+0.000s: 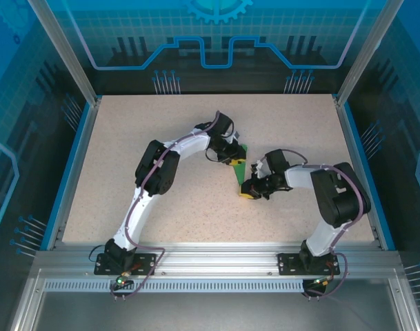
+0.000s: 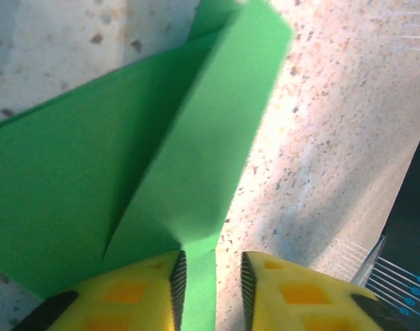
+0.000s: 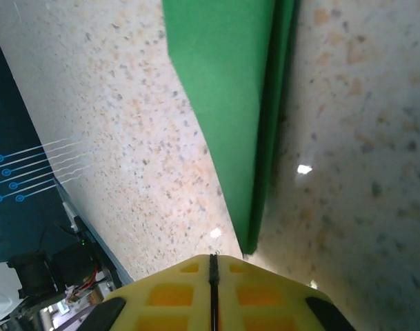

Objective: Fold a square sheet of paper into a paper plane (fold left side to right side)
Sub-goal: Fold the wing for the fifth time at the center of the table, then pick up the paper plane at the center of the table.

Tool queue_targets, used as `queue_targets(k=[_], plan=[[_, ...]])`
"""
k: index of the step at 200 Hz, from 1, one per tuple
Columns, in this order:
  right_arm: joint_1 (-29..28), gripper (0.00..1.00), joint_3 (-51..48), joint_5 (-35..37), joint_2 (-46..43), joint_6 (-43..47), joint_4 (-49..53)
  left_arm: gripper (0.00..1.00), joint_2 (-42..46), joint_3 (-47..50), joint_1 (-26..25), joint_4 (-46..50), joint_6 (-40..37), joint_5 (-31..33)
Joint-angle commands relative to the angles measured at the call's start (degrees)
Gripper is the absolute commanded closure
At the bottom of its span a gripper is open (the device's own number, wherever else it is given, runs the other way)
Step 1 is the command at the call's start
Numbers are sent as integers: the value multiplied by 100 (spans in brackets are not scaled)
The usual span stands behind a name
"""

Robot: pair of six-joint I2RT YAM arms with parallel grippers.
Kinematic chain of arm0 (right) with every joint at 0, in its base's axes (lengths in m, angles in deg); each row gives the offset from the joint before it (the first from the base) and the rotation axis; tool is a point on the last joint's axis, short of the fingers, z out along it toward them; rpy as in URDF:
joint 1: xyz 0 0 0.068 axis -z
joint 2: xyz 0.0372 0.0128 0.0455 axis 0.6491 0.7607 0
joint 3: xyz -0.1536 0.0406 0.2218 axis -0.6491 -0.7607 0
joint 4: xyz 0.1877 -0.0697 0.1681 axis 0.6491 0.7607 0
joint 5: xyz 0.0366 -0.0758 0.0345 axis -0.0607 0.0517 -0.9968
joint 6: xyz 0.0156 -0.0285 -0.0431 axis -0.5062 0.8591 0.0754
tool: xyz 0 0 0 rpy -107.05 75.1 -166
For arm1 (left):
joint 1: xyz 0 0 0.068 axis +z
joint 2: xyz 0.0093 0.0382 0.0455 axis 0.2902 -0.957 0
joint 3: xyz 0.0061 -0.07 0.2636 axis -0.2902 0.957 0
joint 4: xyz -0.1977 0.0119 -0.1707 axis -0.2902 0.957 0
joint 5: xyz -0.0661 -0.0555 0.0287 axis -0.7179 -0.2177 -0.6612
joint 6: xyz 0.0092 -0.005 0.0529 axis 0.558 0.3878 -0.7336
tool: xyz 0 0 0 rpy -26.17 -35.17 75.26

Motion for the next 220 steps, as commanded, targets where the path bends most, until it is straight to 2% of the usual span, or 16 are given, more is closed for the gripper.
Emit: queue_targets(k=[1,30,80,102,130,165,197,220], plan=[[114,87,348,650,-602,481,947,64,482,-232,84,72,-247,-291],[31,77,834,1890,-1011,889,1684,57,1220,18,206,82,-461,-208],[-752,59,1894,3846,-662,1218,2260,48,2801,1931,699,-623,-352,429],[-1067,52,2433,4302,-102,1281,2441,42,3460,2829,875,-913,-278,797],[-1152,52,2848,4676,507,1147,2542,40,4011,3546,992,-911,-280,1169],[-1191,58,3168,4857,1003,1137,2669,39,4435,4029,1054,-809,-296,1421],[-1253,85,3231,4798,909,1232,2709,38,4613,4041,1066,-562,-436,1708],[-1334,98,3239,4759,564,1328,2868,38,4755,4045,1066,-498,-462,1906]])
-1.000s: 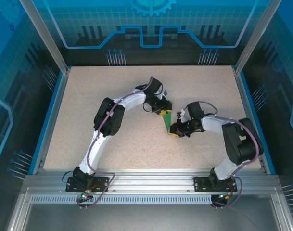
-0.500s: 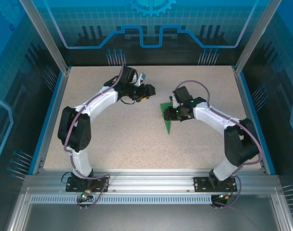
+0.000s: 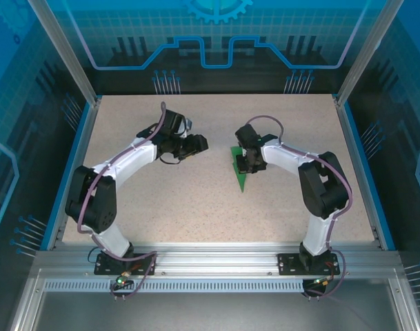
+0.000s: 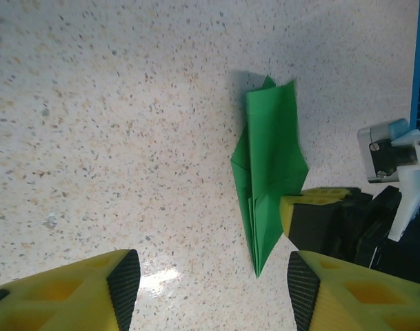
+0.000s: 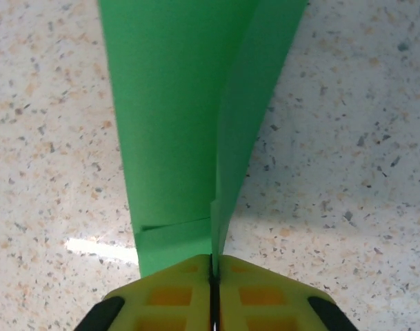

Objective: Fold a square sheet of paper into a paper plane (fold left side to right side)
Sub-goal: Pick up the paper plane at the center of the table, then place the paper plane at the center of the table.

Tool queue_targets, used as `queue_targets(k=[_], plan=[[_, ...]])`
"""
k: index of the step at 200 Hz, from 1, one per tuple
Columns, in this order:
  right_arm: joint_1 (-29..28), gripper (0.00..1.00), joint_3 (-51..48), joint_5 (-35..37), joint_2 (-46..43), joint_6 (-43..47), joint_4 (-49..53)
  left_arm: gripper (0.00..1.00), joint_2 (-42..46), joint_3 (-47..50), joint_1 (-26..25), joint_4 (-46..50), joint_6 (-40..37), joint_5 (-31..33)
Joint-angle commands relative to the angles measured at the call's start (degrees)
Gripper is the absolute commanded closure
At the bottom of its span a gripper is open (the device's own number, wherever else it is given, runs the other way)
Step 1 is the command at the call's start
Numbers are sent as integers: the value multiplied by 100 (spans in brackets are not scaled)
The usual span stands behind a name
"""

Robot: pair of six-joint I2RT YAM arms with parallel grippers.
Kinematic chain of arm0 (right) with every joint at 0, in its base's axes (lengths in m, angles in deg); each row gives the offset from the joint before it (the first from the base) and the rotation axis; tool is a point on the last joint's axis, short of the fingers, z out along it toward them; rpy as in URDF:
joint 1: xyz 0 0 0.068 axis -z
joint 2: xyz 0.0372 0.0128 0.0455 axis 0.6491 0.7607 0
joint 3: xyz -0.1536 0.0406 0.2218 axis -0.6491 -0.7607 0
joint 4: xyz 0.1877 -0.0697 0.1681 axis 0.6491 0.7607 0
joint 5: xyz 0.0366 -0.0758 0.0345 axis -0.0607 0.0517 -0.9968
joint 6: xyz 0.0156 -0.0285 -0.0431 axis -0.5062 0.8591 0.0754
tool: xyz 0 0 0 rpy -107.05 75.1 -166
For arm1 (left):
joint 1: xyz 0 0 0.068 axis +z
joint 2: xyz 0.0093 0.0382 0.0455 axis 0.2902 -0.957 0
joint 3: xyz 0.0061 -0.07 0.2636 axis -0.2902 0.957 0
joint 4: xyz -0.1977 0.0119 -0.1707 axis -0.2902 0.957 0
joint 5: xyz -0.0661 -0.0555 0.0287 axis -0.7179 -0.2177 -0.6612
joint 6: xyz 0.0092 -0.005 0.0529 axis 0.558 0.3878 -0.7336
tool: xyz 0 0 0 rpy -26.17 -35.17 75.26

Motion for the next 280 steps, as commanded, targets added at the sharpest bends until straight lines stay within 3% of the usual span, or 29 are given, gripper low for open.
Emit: queue_targets(k=[1,63,111,210,245,280], plan=[[-156,98,164,45,-438,131,313,38,292,9,61,210,-185,371],[-34,100,-459,-1970,-1388,1,-328,32,1035,132,93,430,-300,1336],[498,99,-1509,-3198,-991,-660,-1827,28,1285,247,124,508,-355,1600],[977,96,-2103,-2376,-905,-443,-1684,26,1264,310,127,471,-297,1498],[971,87,-2123,-2440,-1154,-419,-1665,25,1276,336,122,463,-308,1499],[891,73,-1972,-1874,-1775,-120,-1021,20,1518,498,124,263,-357,1575]])
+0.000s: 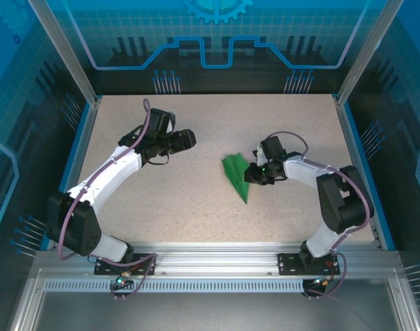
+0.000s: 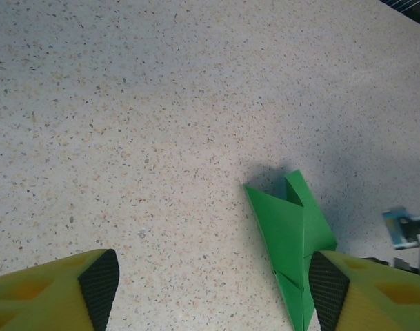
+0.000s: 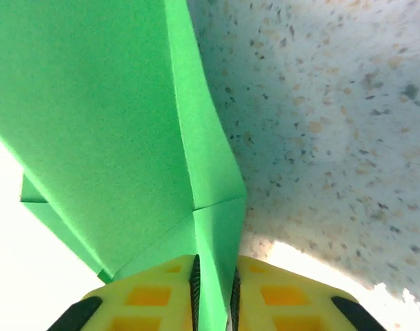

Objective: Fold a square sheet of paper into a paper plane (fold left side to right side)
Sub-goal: Place the paper plane at the center of the table, then pick up the paper plane at the center of the table.

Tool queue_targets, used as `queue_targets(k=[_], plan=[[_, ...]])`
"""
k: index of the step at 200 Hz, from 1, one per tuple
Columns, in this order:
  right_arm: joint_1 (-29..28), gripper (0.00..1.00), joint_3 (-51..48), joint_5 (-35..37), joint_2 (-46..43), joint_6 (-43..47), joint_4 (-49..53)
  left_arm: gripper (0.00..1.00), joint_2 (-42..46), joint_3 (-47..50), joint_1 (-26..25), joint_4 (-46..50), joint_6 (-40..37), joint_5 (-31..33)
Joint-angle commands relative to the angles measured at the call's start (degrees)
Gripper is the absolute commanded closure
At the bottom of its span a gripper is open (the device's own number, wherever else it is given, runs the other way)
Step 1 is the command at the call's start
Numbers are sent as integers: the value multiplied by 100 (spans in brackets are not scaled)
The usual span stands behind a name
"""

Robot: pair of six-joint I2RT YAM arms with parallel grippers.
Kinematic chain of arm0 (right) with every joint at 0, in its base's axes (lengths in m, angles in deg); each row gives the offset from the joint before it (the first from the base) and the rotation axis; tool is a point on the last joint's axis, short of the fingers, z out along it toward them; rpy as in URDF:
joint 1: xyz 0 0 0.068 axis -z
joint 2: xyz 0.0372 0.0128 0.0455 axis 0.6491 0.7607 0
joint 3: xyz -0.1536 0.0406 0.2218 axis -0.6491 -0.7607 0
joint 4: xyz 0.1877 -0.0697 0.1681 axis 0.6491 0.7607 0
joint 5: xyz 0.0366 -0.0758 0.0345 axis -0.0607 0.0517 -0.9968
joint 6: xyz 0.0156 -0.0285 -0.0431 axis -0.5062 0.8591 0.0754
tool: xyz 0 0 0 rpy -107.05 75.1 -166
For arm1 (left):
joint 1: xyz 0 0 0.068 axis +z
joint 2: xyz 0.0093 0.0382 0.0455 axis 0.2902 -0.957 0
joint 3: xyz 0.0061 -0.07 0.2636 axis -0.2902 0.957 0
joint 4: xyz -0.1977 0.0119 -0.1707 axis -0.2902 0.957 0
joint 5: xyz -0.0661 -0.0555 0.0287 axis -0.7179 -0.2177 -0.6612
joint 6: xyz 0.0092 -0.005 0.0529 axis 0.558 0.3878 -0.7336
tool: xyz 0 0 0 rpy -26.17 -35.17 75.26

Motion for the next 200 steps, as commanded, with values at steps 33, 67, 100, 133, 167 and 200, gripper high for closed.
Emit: queue_targets(k=[33,67,100,133,167,200], plan=[[-352,64,305,718,-885,823,1234,10,688,583,59,-538,-97,278],[-823,57,520,820,-591,1234,1647,2,1094,938,64,-832,-67,505],[-992,57,805,683,-51,1311,1651,1,1222,989,67,-734,-110,640],[-1157,58,1123,704,416,1355,1651,1,1237,996,67,-637,-117,678],[-1167,63,1278,921,729,1284,1666,1,1305,999,67,-597,-138,699],[-1182,71,1327,1015,892,1269,1685,1,1323,973,67,-578,-173,736]])
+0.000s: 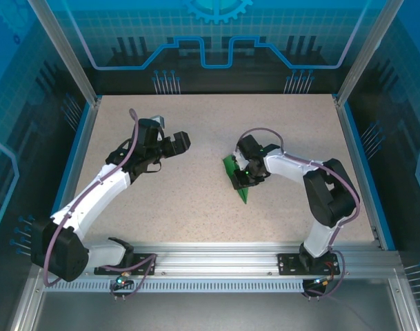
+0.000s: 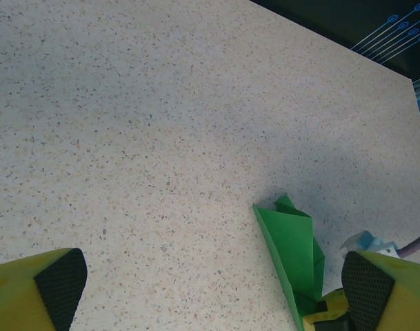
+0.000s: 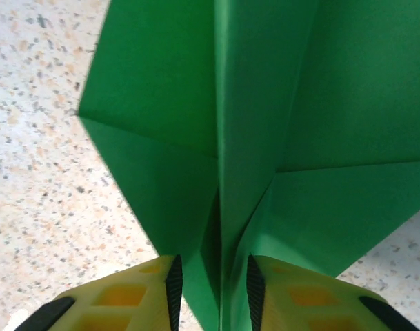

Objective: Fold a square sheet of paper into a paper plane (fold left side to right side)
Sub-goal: Pick up the paper plane at the center of the table, then place the paper plane at the center of the table.

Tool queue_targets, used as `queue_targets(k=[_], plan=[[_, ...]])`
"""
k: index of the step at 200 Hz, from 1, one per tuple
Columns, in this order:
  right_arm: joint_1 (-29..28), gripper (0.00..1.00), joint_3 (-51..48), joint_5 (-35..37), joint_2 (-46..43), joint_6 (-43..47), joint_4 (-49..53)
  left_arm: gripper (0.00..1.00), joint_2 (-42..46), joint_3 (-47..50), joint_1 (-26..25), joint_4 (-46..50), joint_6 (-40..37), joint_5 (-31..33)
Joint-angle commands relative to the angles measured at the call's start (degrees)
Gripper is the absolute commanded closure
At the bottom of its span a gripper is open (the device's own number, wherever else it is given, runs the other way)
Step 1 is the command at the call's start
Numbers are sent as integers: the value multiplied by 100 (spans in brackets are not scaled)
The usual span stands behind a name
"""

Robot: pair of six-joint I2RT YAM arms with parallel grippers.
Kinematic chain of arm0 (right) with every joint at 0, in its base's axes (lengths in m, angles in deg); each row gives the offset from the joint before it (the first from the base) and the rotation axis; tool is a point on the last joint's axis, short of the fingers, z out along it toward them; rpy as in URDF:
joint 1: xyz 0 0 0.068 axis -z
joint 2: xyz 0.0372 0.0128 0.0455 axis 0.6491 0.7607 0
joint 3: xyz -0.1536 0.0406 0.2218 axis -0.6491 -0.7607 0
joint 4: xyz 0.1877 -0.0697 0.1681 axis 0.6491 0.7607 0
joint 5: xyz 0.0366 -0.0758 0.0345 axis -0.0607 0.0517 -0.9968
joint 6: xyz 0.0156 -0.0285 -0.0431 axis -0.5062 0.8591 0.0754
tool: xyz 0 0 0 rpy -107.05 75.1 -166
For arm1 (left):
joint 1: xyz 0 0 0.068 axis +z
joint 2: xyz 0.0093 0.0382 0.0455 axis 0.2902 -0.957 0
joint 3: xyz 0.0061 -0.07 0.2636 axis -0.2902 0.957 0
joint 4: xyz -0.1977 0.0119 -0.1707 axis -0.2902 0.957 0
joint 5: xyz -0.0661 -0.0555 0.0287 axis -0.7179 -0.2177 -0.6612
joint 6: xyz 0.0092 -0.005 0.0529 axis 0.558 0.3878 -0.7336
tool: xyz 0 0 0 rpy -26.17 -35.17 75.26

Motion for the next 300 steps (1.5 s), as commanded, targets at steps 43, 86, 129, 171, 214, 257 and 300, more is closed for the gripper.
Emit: queue_targets(k=[43,86,129,171,214,257,300], plan=[[-136,82,312,154,399,-89,218,1,158,9,67,14,-199,144],[0,92,1104,735,484,-1145,884,1,307,27,67,66,-296,250],[46,92,2059,1367,991,-1873,1457,1,368,49,67,159,-294,196],[76,92,2419,1426,1475,-2109,1614,1,395,71,67,199,-321,188],[73,91,2555,1338,1780,-2075,1663,1,367,62,67,207,-321,181],[47,87,2581,1246,1806,-1963,1645,1,333,19,67,216,-310,161],[18,80,2625,1275,1747,-1883,1724,1,330,0,67,240,-320,165]])
